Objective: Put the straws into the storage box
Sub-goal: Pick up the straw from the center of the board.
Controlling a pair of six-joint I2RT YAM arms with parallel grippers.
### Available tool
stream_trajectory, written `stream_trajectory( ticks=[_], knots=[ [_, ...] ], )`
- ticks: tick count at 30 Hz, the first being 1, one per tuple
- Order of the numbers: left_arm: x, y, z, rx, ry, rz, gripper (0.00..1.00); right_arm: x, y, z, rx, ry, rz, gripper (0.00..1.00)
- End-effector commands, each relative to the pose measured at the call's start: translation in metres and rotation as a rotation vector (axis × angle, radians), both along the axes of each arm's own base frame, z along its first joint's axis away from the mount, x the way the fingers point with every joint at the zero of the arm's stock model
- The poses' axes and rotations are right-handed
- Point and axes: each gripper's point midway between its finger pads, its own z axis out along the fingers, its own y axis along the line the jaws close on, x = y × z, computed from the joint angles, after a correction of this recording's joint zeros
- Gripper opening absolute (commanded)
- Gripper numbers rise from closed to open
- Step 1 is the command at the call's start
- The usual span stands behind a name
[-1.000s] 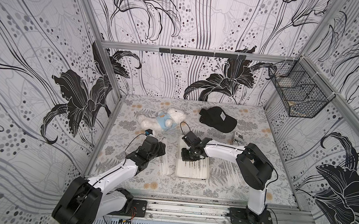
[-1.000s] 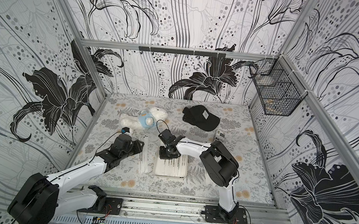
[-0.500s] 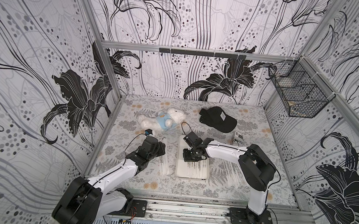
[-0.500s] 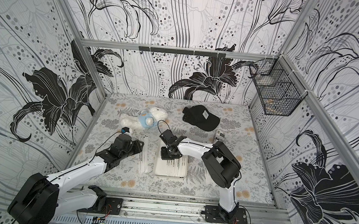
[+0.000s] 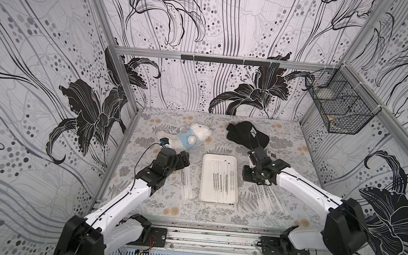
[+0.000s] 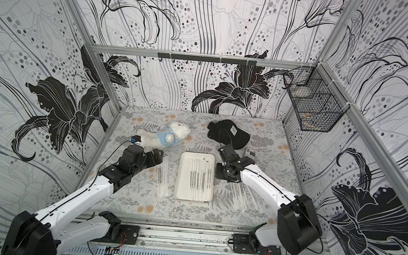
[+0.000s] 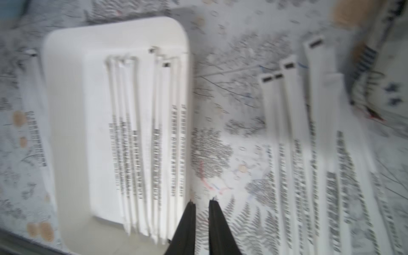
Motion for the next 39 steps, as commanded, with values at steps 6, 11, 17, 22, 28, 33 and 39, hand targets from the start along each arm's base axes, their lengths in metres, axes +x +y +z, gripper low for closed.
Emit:
stream_trajectory(
  ticks=[6, 11, 17, 22, 28, 33, 39],
  knots=[
    [0.002, -0.038, 0.005, -0.225, -0.070, -0.126, 0.78, -0.023, -0.043, -0.045, -0.197, 0.129, 0.074, 0.24],
    [-0.003, -0.048, -0.014, -0.087, -0.017, -0.140, 0.76, -0.012, -0.038, -0.056, -0.208, 0.137, 0.093, 0.22],
    [-0.005, -0.051, -0.021, -0.071, -0.007, -0.143, 0.75, -0.006, -0.037, -0.065, -0.228, 0.144, 0.110, 0.17],
    [-0.004, -0.051, -0.024, -0.070, -0.003, -0.144, 0.75, -0.008, -0.038, -0.071, -0.234, 0.161, 0.106, 0.14],
    [-0.004, -0.051, -0.025, -0.067, -0.003, -0.140, 0.75, -0.012, -0.027, -0.060, -0.160, 0.159, 0.101, 0.09],
    [-0.004, -0.045, -0.024, -0.057, -0.008, -0.118, 0.75, -0.012, -0.001, -0.032, 0.010, 0.135, 0.080, 0.08],
    [-0.005, -0.019, -0.029, -0.029, 0.045, -0.009, 0.73, -0.005, 0.055, 0.020, 0.127, 0.051, 0.083, 0.07]
  ],
)
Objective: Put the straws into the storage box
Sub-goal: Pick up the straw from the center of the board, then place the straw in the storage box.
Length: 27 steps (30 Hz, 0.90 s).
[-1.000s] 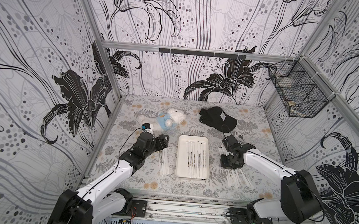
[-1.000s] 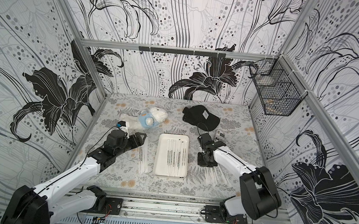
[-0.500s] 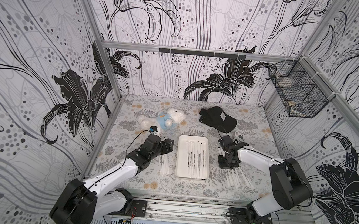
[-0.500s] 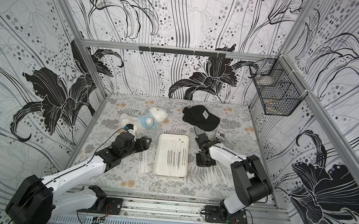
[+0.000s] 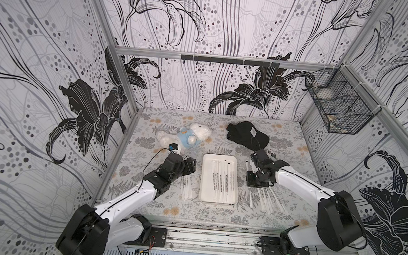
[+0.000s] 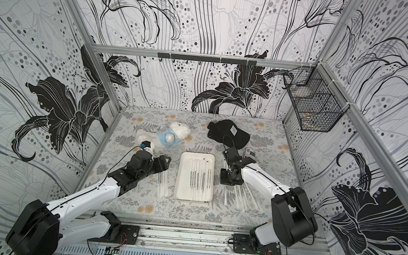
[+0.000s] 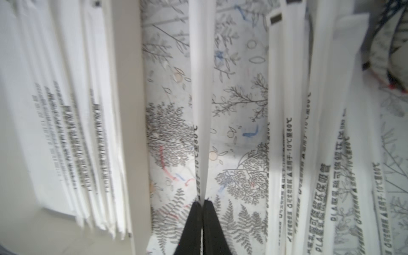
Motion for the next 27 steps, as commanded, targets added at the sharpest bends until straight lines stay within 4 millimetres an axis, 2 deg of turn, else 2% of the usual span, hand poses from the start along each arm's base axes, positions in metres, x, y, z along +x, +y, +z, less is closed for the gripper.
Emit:
stream_trajectory(
  ticks=[1, 3, 5, 9, 10, 18, 27],
  knots=[
    [0.004, 0.021, 0.005, 0.024, 0.011, 0.089, 0.72, 0.001, 0.053, 0.039, 0.102, -0.048, -0.007, 0.07],
    [0.005, 0.023, 0.010, 0.023, 0.008, 0.100, 0.72, 0.008, 0.088, 0.053, 0.143, -0.111, -0.041, 0.07],
    [0.005, 0.023, 0.015, 0.014, -0.003, 0.102, 0.72, 0.016, 0.116, 0.058, 0.192, -0.169, -0.088, 0.07],
    [0.002, 0.024, 0.012, 0.013, 0.002, 0.101, 0.72, 0.027, 0.165, 0.049, 0.220, -0.200, -0.084, 0.07],
    [0.000, 0.025, 0.011, 0.017, 0.004, 0.100, 0.72, 0.028, 0.172, 0.038, 0.205, -0.183, -0.070, 0.07],
    [-0.003, 0.025, 0.002, 0.038, 0.013, 0.075, 0.72, 0.015, 0.188, -0.013, 0.176, -0.066, -0.017, 0.06],
    [-0.004, 0.024, -0.005, 0.037, 0.027, 0.067, 0.72, 0.007, 0.186, -0.040, 0.106, 0.002, 0.031, 0.06]
  ],
)
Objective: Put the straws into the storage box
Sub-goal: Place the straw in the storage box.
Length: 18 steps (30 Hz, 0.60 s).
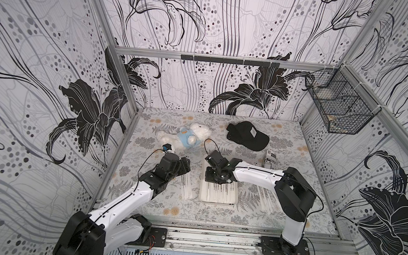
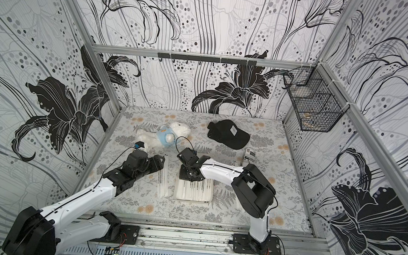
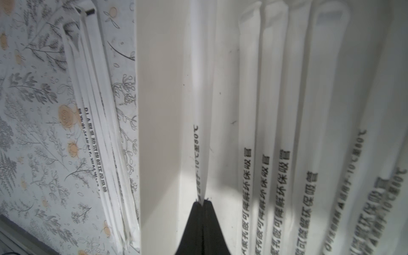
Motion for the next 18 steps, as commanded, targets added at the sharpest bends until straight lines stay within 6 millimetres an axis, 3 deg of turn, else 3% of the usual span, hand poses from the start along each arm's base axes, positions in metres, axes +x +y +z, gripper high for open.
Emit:
stream_trajectory(
  ticks=[1, 18],
  knots=[
    [0.002, 0.001, -0.003, 0.011, -0.010, -0.006, 0.72, -0.005, -0.002, -0.008, -0.036, 0.030, 0.033, 0.06],
    [0.002, -0.001, -0.009, 0.009, 0.007, -0.011, 0.71, -0.004, -0.017, -0.015, -0.103, 0.032, 0.013, 0.08]
  ],
)
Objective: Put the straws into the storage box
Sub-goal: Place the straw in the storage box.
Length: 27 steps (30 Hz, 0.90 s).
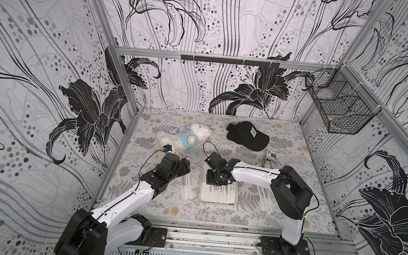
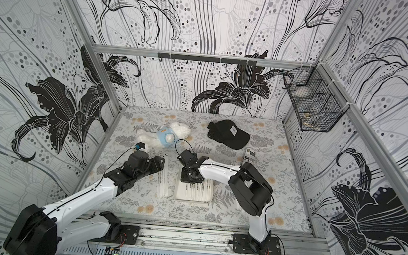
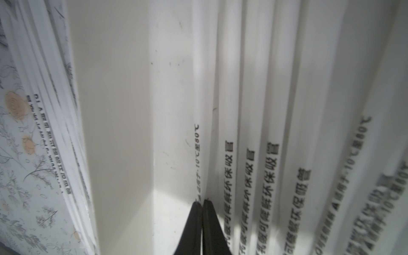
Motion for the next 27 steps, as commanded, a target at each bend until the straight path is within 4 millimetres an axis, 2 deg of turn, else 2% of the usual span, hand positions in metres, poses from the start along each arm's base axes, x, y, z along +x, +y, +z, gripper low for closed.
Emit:
stream_trajectory(
  ticks=[1, 9, 15, 17, 20, 23, 27],
  knots=[
    [0.002, -0.001, -0.002, -0.001, -0.013, -0.010, 0.71, 0.003, -0.006, -0.001, -0.040, -0.006, 0.001, 0.08],
    [0.002, 0.000, -0.003, 0.002, -0.007, -0.005, 0.70, 0.004, -0.006, 0.002, -0.037, -0.015, -0.004, 0.15],
    [0.002, 0.004, -0.005, 0.017, -0.001, 0.006, 0.70, 0.006, -0.004, 0.019, -0.011, -0.039, -0.009, 0.18],
    [0.002, 0.008, -0.010, 0.028, 0.016, 0.017, 0.70, 0.007, -0.003, 0.028, 0.001, -0.051, -0.010, 0.18],
    [-0.001, 0.017, -0.030, 0.039, 0.069, 0.038, 0.62, 0.011, -0.002, 0.050, 0.033, -0.086, -0.017, 0.19],
    [-0.004, 0.018, -0.054, 0.027, 0.122, 0.033, 0.48, 0.012, -0.005, 0.069, 0.063, -0.133, -0.020, 0.20],
    [-0.006, 0.011, -0.078, 0.013, 0.178, 0.009, 0.34, 0.010, -0.012, 0.067, 0.043, -0.147, -0.014, 0.20]
  ],
)
